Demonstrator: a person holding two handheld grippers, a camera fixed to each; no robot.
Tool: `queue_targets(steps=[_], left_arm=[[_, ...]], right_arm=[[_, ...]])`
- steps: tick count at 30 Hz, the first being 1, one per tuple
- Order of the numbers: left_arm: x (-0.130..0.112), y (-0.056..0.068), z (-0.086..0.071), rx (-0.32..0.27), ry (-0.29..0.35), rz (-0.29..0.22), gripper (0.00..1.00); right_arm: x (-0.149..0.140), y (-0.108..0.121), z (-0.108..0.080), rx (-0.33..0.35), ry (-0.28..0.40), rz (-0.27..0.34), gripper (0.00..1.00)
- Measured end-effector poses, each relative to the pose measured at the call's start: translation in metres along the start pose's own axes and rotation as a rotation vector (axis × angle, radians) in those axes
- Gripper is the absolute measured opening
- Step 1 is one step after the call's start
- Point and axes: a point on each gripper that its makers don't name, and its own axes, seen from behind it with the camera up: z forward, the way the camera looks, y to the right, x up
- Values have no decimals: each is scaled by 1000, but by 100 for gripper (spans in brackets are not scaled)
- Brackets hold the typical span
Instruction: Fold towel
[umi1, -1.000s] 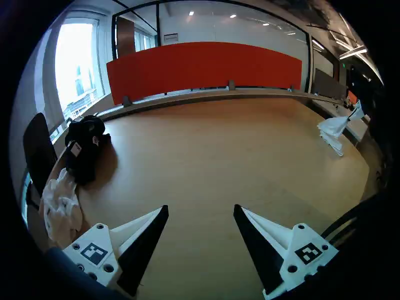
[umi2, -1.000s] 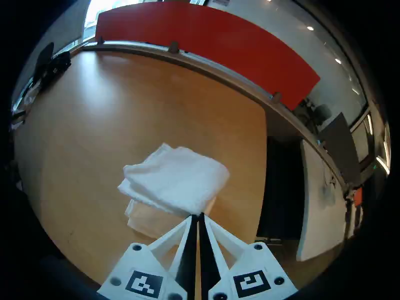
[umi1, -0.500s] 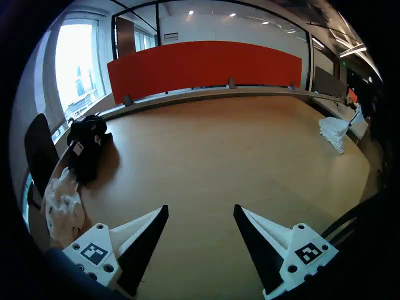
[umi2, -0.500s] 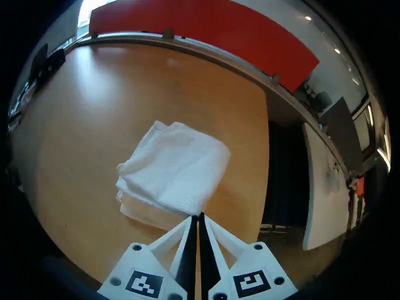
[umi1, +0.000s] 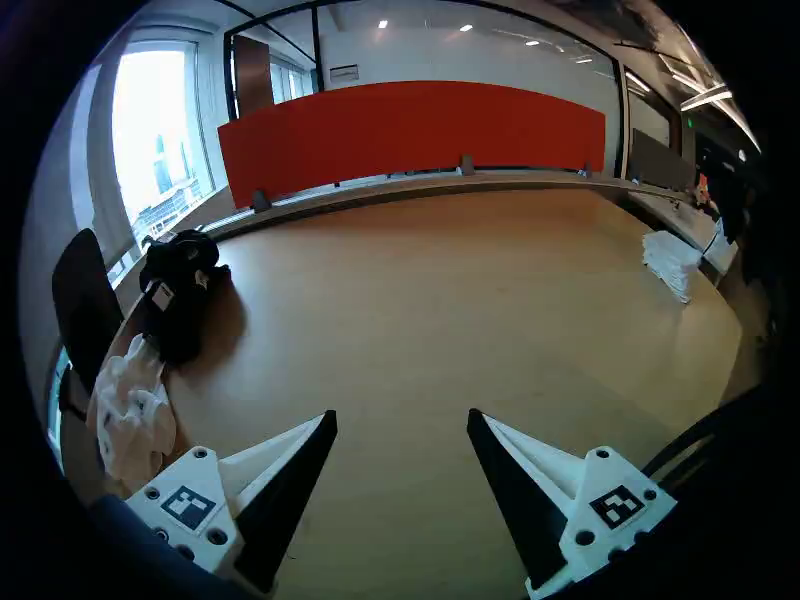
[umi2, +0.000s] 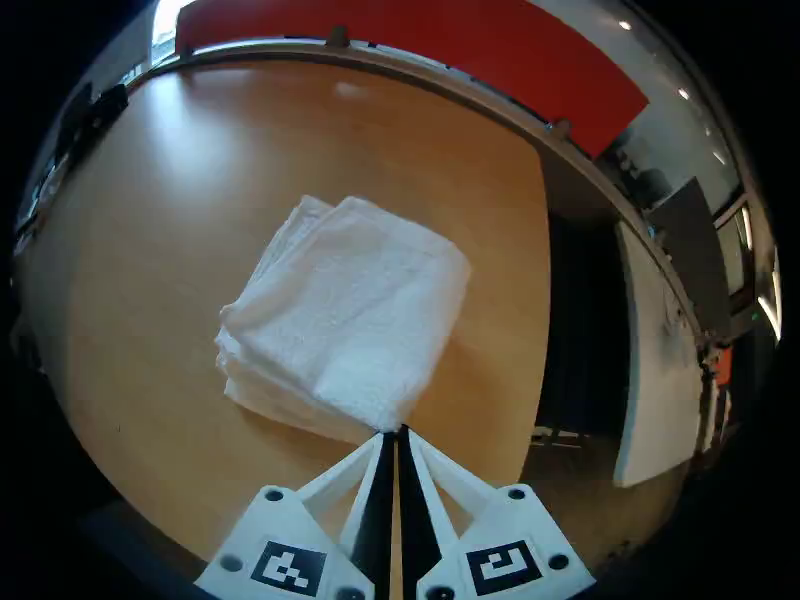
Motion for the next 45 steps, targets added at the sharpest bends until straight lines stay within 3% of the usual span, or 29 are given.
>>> queue_targets(steps=[27,35,39,45], left_arm=[[-1,-2,-1,7,-8,6,97],[-1,-3,0,6,-8,7,97],[-1,-5,1,7,-9,4,97],[-1,-7,1,7,-9,1,97]], right_arm=[[-8,10,16,-34,-69,5,2],[-9,4,17,-28,-69,16,9],[-13,0,16,-25,-69,16,28],[-17,-6,15,-17,-63,11,83]])
